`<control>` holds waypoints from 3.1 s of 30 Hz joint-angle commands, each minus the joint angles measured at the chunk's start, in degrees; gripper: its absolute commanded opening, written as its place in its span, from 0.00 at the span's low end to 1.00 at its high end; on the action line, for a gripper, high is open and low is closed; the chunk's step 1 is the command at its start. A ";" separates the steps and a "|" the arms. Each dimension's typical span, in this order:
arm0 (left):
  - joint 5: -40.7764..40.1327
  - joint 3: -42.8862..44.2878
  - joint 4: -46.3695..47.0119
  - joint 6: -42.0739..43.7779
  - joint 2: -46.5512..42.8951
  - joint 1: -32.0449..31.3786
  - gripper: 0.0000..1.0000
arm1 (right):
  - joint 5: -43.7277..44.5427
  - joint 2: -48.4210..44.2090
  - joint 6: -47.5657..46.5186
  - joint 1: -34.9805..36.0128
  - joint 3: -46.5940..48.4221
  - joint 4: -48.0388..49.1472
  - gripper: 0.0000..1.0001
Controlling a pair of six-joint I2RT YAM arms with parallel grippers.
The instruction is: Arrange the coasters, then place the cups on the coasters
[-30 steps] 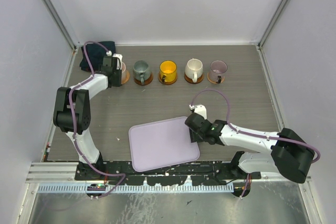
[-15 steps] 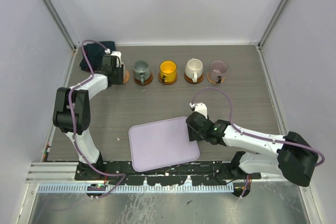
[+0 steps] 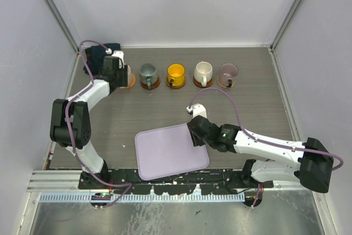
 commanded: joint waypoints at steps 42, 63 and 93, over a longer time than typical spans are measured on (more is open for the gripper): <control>-9.86 -18.32 -0.48 -5.96 -32.03 0.52 0.61 | -30.21 48.54 -12.83 4.37 33.42 26.04 0.01; -8.02 -18.42 -0.06 -6.08 -28.57 0.52 0.63 | -27.32 50.75 -9.97 -2.53 32.66 30.37 0.01; -7.41 -19.01 -0.05 -6.03 -27.61 0.54 0.65 | -24.35 52.58 -10.85 -5.34 35.37 29.11 0.01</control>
